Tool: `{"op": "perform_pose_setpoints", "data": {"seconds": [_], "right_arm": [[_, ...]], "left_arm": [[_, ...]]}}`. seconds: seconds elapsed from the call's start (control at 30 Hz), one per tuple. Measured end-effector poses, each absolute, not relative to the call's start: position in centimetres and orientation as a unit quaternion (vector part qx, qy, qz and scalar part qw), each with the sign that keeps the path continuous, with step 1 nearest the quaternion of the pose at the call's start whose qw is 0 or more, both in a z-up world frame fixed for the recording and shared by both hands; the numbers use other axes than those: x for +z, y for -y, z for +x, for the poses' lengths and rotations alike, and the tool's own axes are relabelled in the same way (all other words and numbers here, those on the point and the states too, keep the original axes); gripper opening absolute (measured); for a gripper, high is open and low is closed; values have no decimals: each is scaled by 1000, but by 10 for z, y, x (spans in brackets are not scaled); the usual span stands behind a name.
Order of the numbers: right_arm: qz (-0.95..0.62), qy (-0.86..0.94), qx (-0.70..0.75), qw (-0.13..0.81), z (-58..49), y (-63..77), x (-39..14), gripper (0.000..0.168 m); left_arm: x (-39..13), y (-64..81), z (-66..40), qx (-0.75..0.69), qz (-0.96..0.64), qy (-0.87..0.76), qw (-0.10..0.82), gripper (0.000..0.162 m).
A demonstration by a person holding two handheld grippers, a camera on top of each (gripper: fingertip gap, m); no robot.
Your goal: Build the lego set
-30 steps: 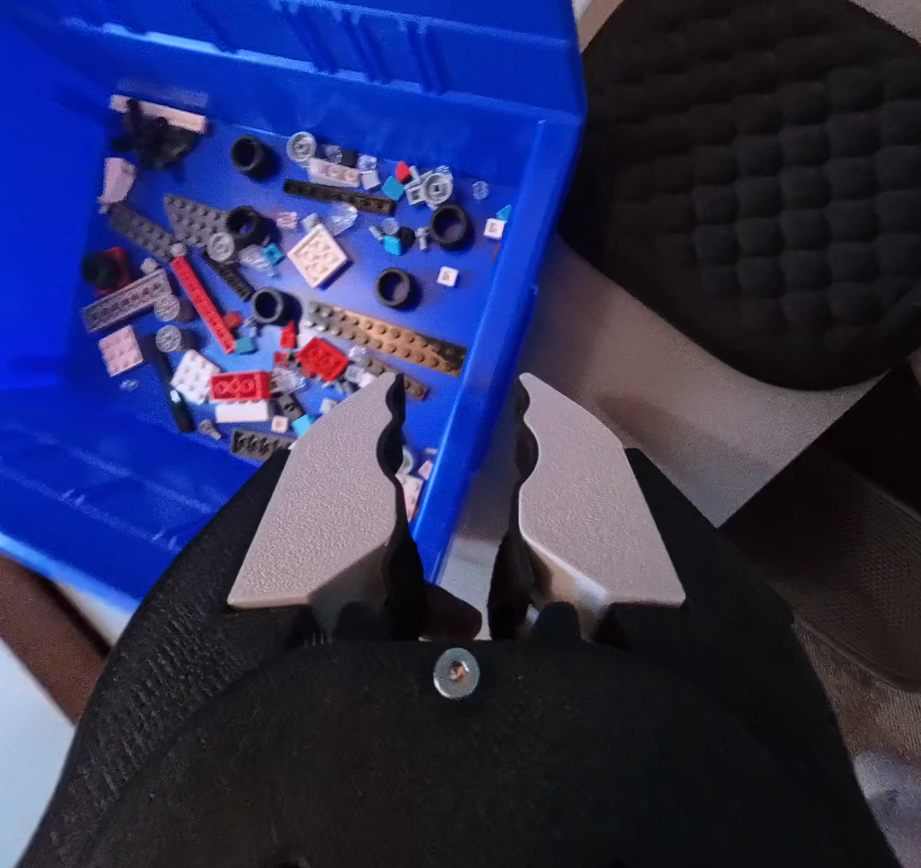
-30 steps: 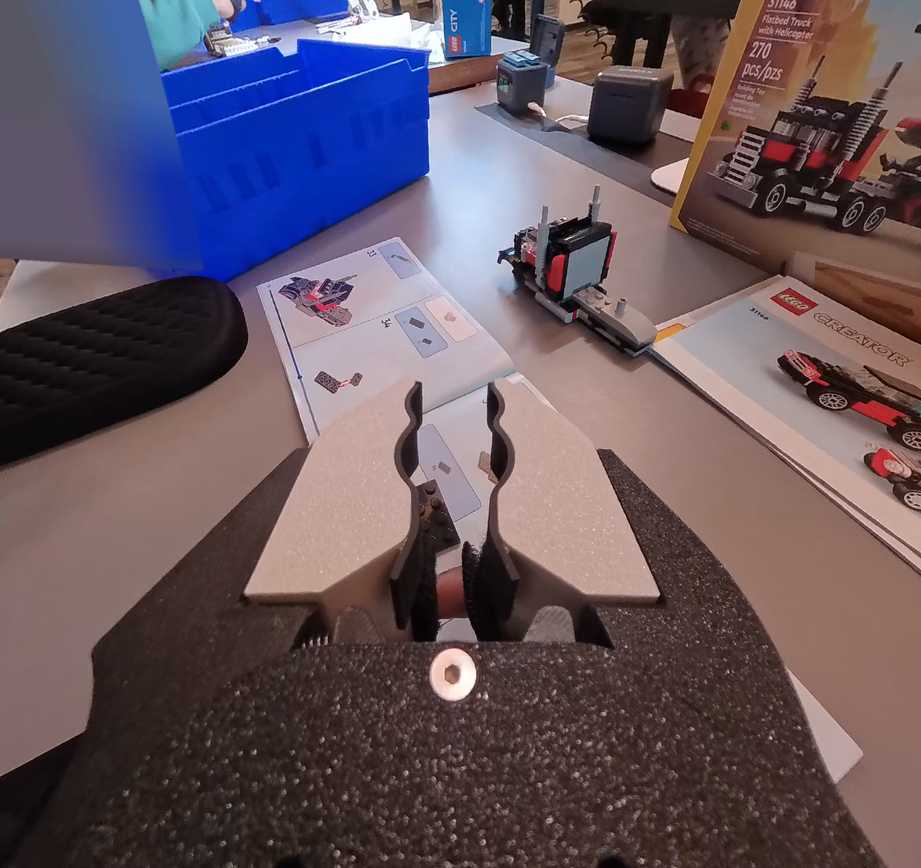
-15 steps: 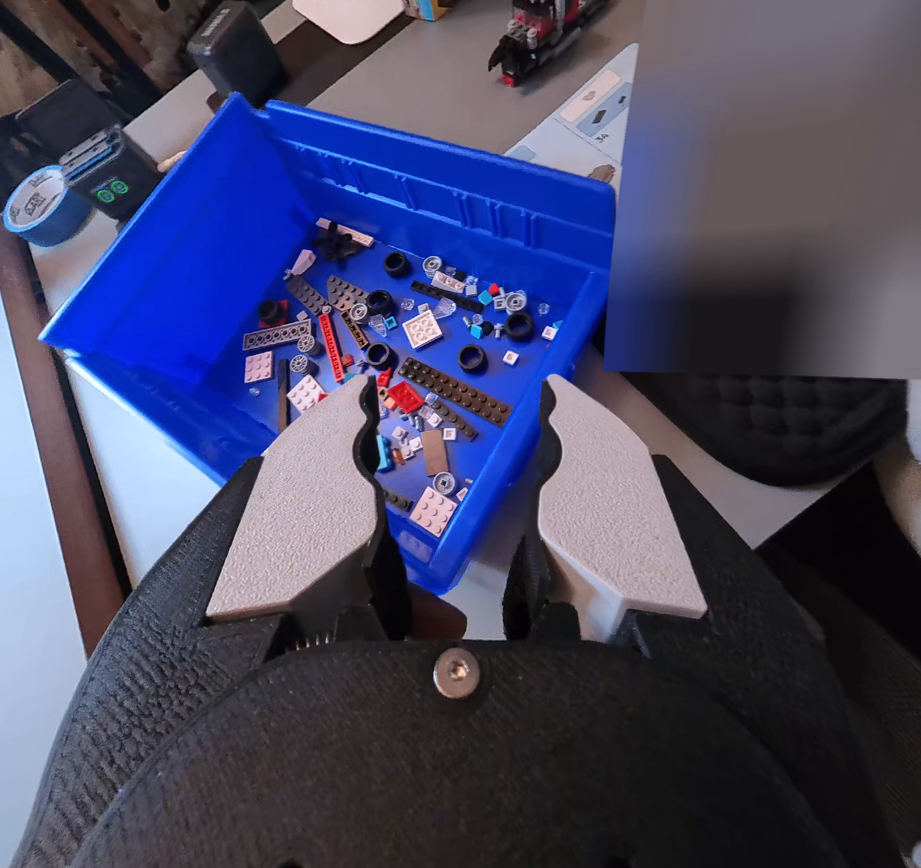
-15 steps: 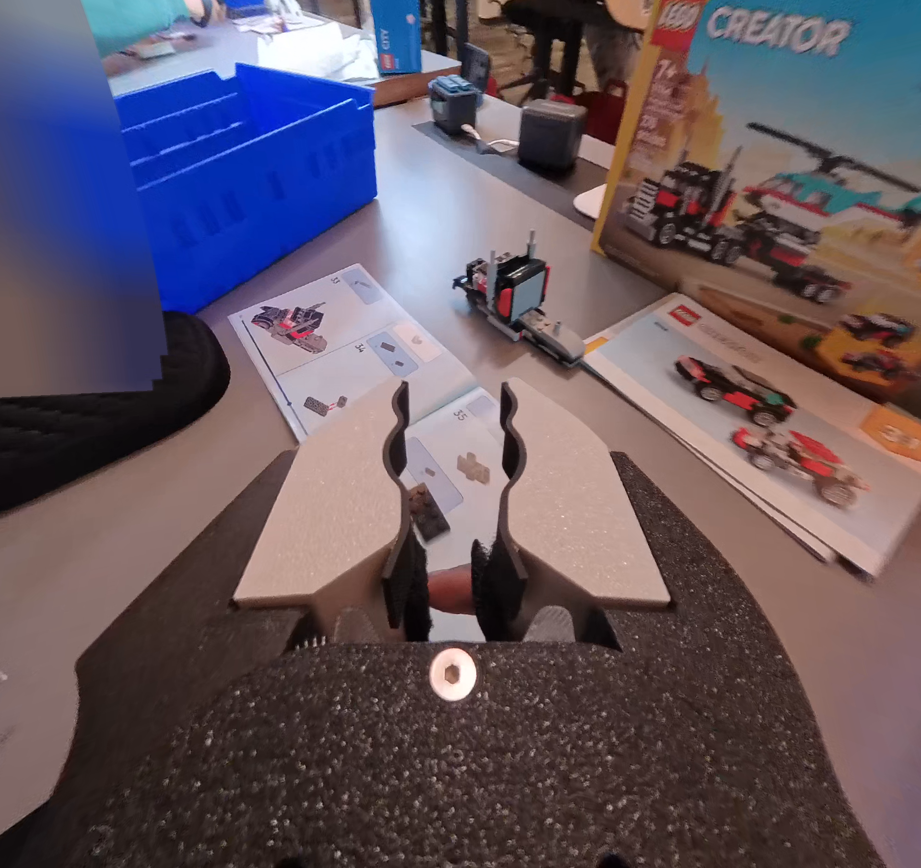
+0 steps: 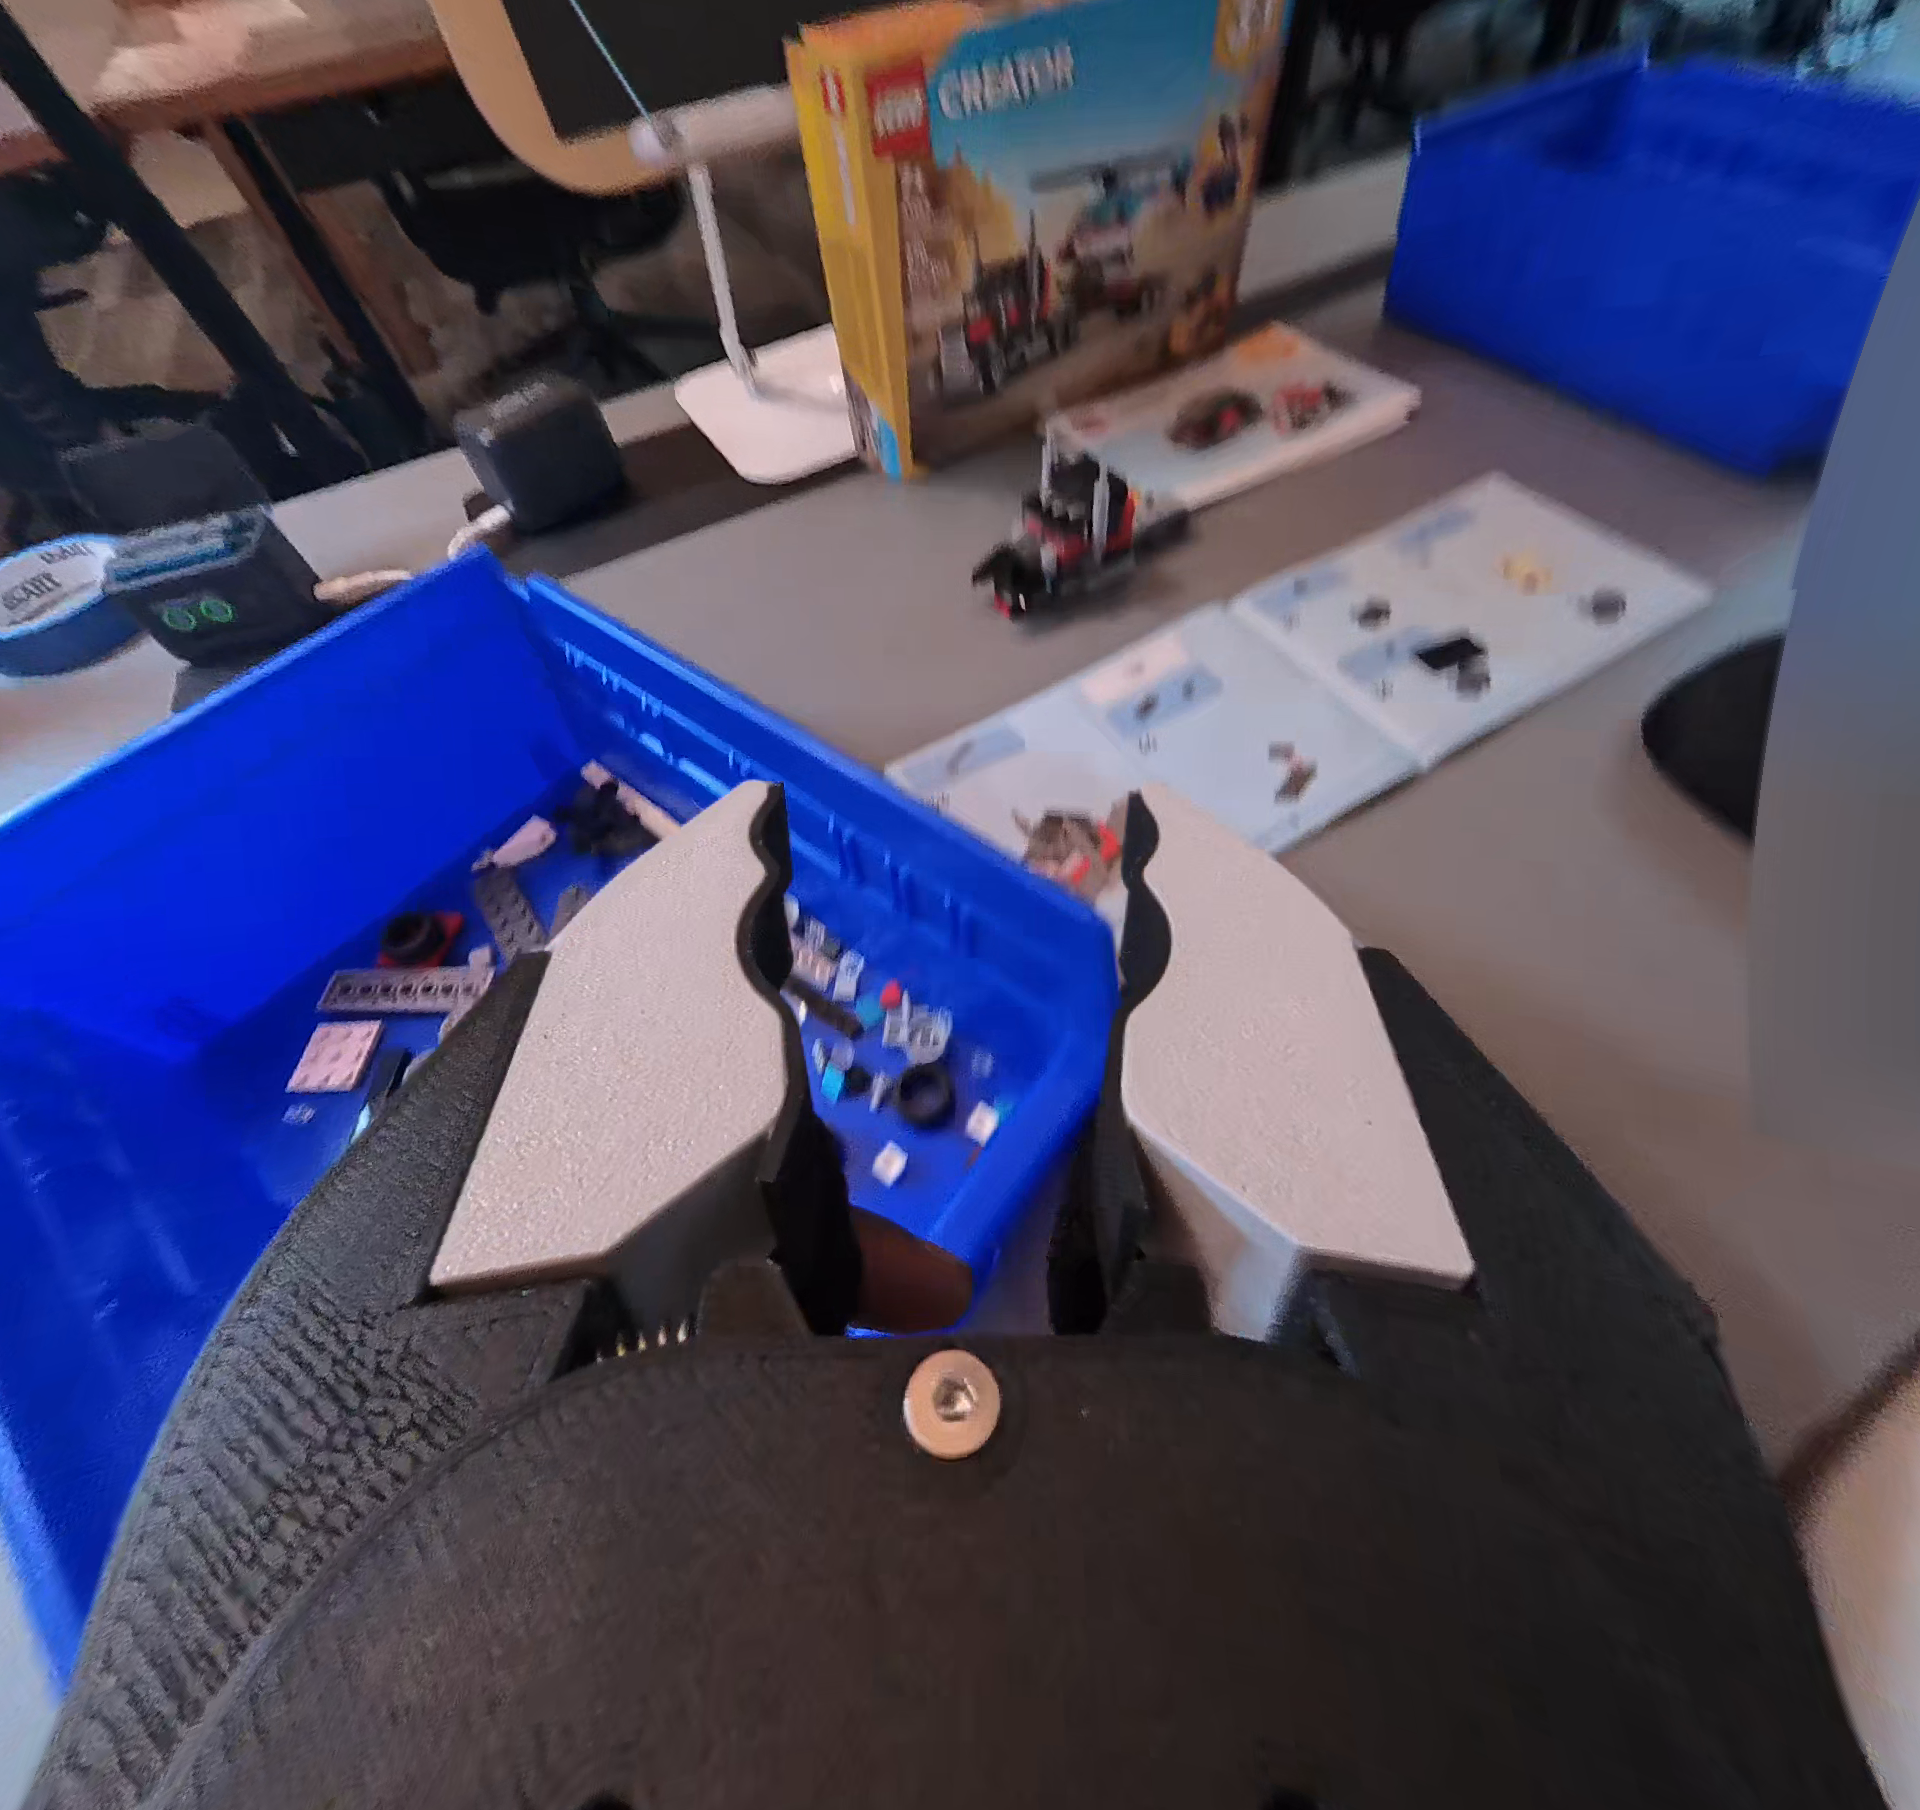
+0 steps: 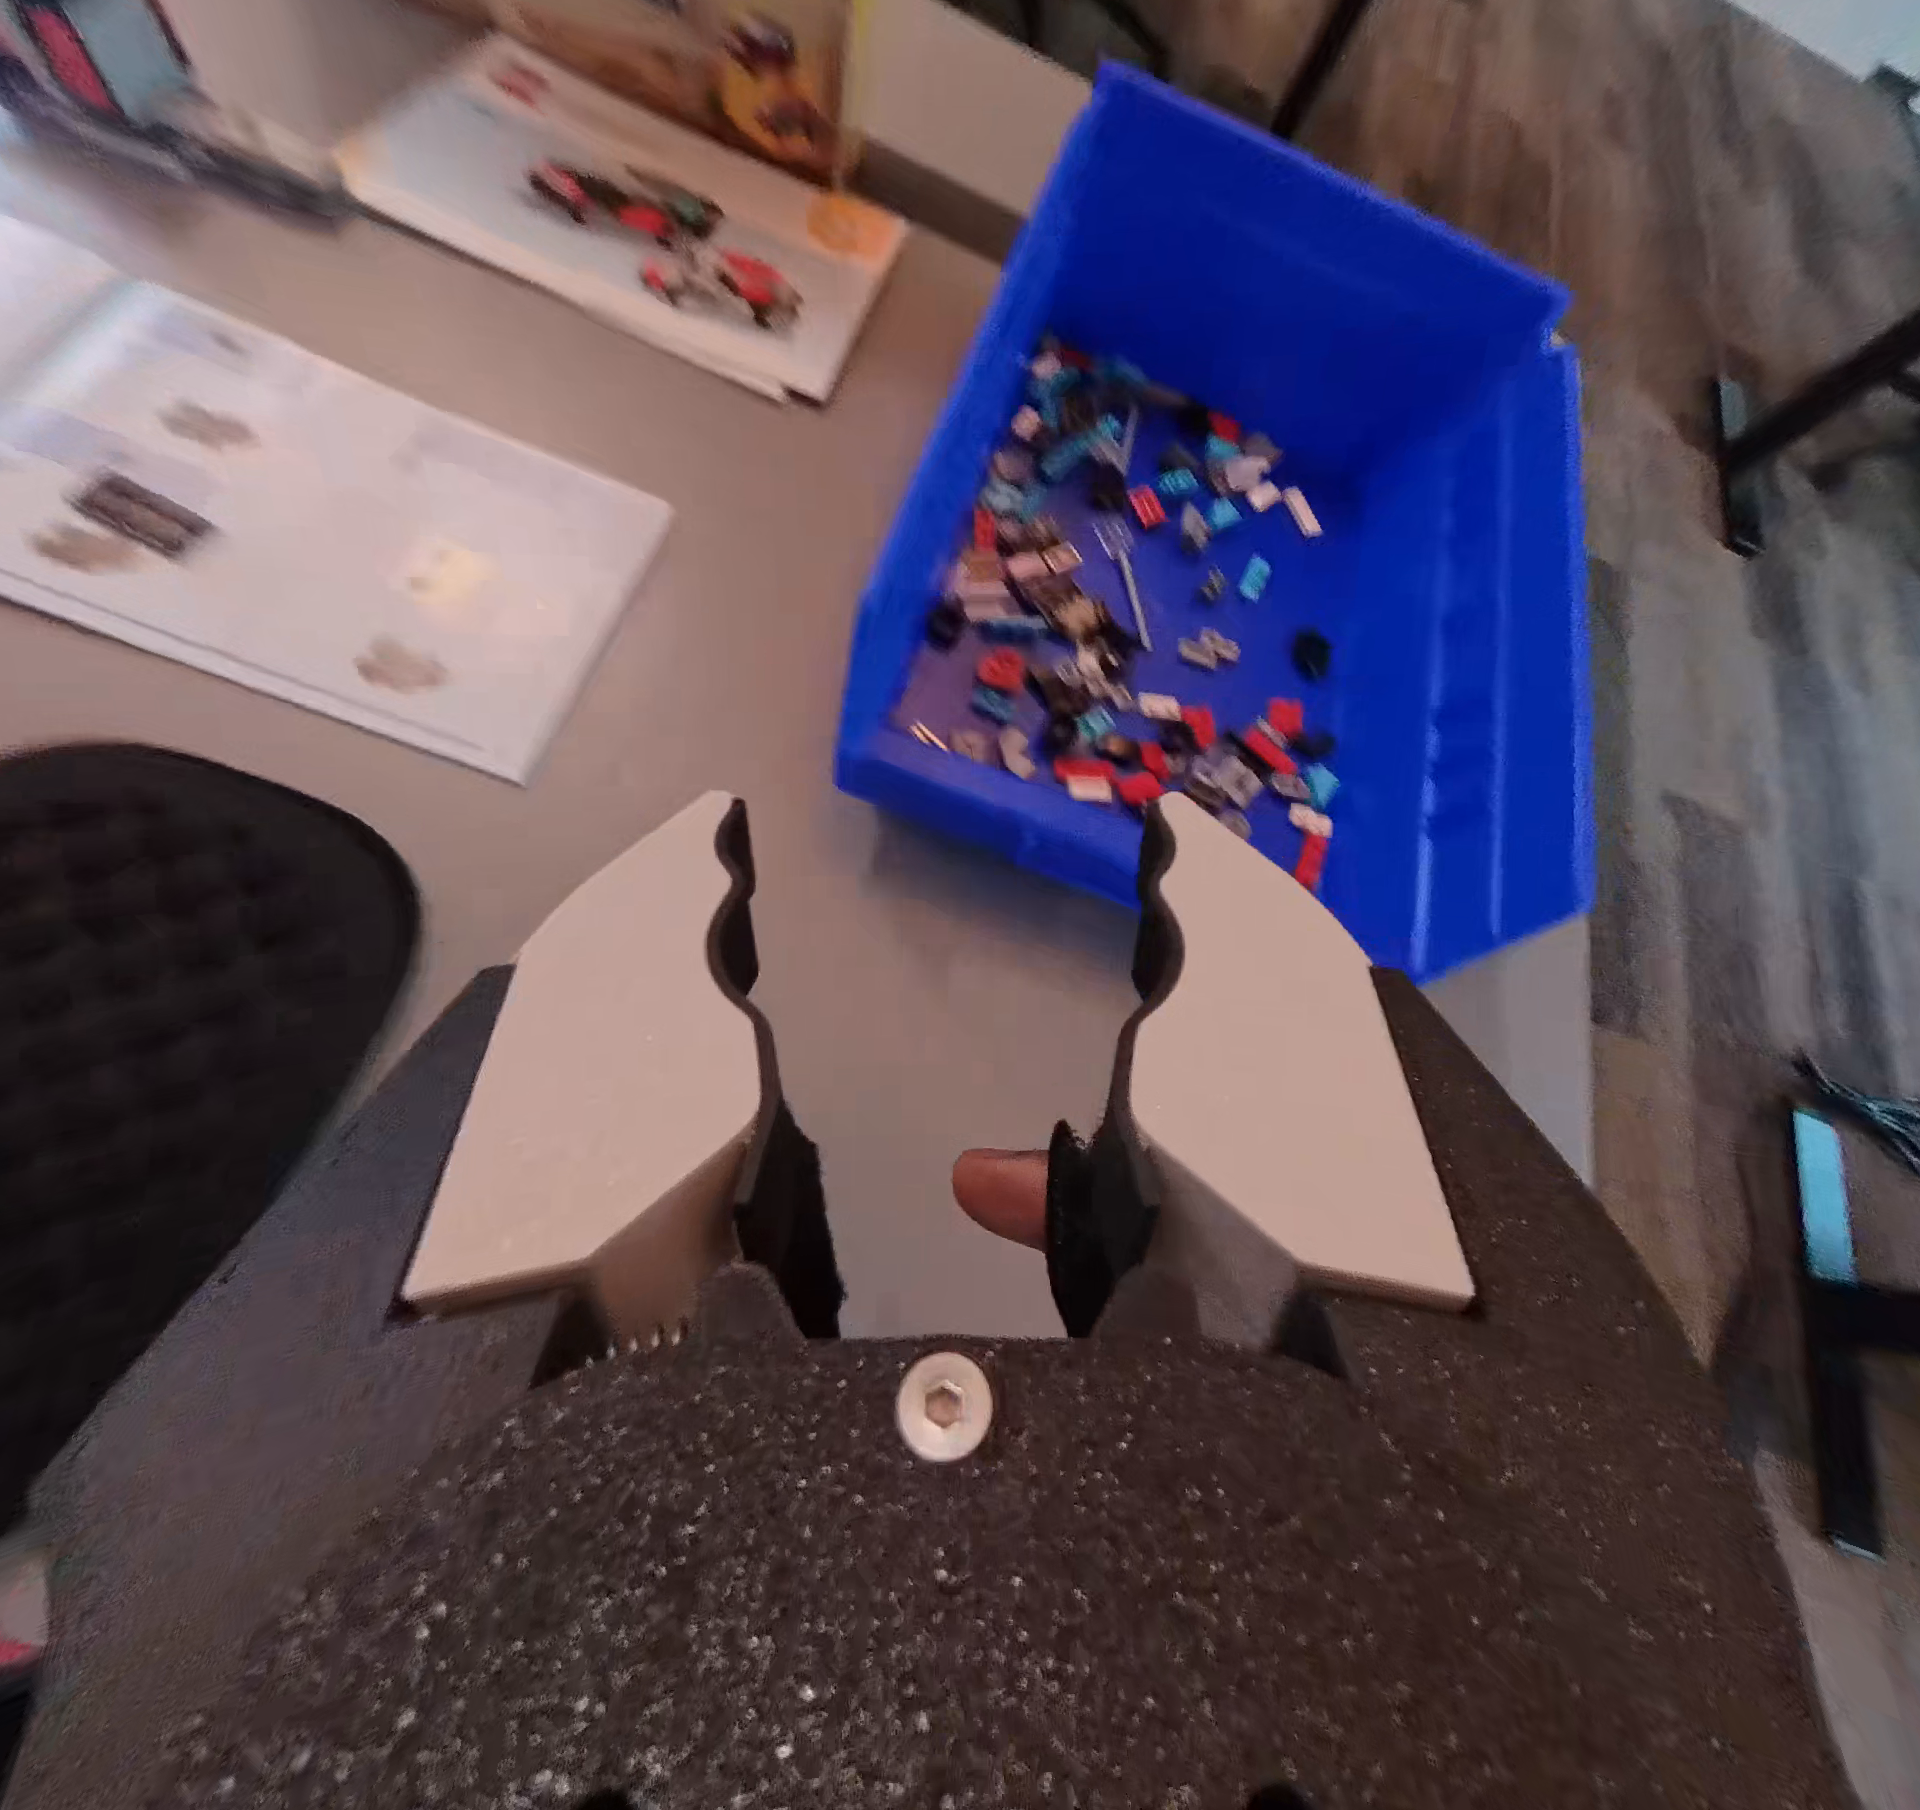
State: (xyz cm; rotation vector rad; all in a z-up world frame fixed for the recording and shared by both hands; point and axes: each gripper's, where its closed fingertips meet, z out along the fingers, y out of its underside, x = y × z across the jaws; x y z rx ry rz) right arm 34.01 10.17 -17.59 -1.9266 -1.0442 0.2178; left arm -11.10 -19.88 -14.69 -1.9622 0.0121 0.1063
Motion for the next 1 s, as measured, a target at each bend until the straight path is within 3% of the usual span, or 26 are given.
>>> {"op": "perform_pose_setpoints", "data": {"seconds": [0.17, 0.3, 0.43, 0.53, 0.6, 0.7, 0.77, 0.9, 1.0], "right_arm": [[-748, 505, 91, 421, 357, -108, -203, 77], [-680, 625, 57, 379, 349, -112, -223, 76], [-587, 731, -51, 344, 346, -151, -242, 55], [-561, 787, -51, 252, 348, -158, -269, 36], [-535, 796, -86, 272, 347, -167, -268, 20], [-494, 812, -106, 292, 350, -149, -265, 16], [-483, 816, -85, 308, 349, -122, -264, 1], [-507, 825, -20, 247, 360, -51, -284, 2], [-509, 809, -20, 294, 356, -46, -271, 10]], "left_arm": [[-116, 156, -82, 1, -760, 13, 650, 62], [-113, 132, -55, -34, -753, -9, 658, 62], [-117, 114, -32, -55, -759, -35, 648, 62], [-118, 106, -21, -63, -763, -49, 641, 62], [-117, 102, -18, -66, -762, -52, 642, 62], [-116, 98, -17, -71, -763, -50, 640, 61], [-117, 94, -17, -72, -766, -53, 636, 61], [-123, 85, -13, -85, -779, -68, 617, 61], [-125, 80, -14, -84, -784, -76, 611, 61]]}}
